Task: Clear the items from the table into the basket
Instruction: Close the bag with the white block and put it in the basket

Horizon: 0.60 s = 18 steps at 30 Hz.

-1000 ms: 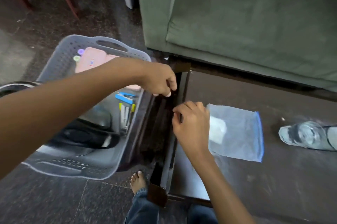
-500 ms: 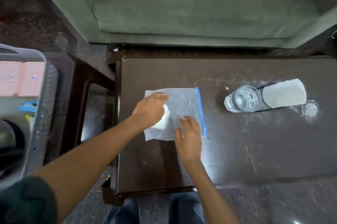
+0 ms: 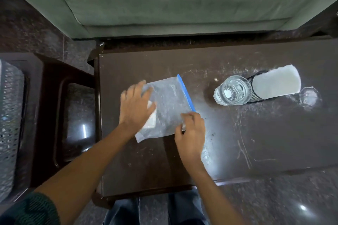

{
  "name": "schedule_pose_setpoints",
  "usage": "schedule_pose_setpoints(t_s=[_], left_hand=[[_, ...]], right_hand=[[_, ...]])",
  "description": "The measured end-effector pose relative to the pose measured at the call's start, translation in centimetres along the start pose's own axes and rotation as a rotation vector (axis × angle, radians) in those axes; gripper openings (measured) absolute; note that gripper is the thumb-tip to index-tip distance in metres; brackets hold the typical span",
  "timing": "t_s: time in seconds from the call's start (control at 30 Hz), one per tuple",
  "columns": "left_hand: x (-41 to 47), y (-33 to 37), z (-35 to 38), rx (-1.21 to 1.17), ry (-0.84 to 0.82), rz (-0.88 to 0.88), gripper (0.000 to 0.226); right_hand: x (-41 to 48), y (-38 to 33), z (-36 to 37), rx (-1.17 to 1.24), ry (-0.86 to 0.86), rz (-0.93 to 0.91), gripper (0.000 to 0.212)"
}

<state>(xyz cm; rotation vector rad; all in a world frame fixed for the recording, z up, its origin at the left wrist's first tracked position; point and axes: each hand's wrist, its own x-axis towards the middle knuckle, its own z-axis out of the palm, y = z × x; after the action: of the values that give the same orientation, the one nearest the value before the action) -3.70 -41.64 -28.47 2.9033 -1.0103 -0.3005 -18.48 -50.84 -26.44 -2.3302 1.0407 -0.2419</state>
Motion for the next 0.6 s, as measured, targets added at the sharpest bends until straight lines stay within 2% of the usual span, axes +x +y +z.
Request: schedule_pose_setpoints(t_s=[0.07,0.13,0.17,0.2,0.3,0.4,0.5,0.6], left_hand=[[1.1,-0.6,-0.7,-0.095,0.047,-0.069,0.046],[2.1,-1.3,-0.8,-0.183,-0.005,-0.062,0.048],[2.3,-1.6,-0.7,-0.205,-0.040,-0.053,0.048],[2.5,-1.8,-0.8,-0.215,-0.061,-0.049,0.048],[2.0,-2.3,-1.0,-0.247,-0.072,-0.135,0.048],[0.6,-2.9,-1.3,-0.381,-0.115,-0.369,0.043],[-1.1,-3.5,-1.7,-0.741,-0.150,-0.519,0.023],[-3.0,-3.4,-2.7,-1.175,-0.230,-0.655,0.019]], right_hand=[[-1.1,-0.3,-0.3,0.258,0.081,0.462,0.011],[-1.3,-0.6,-0.1,0.608,0.037,0.923,0.020],[-1.5,-0.7,0.2,0.716,0.004,1.036,0.021],[-1.7,-0.9,0.4,0.744,-0.028,1.073,0.019],[-2.6,-2.2,1.2,0.725,-0.069,1.012,0.005],[-2.7,-2.6,1.3,0.729,-0.060,0.942,0.016],[-1.8,-2.1,0.7,0.719,0.002,0.840,0.030],[-0.7,-1.8,0.2,0.754,-0.011,0.792,0.027]])
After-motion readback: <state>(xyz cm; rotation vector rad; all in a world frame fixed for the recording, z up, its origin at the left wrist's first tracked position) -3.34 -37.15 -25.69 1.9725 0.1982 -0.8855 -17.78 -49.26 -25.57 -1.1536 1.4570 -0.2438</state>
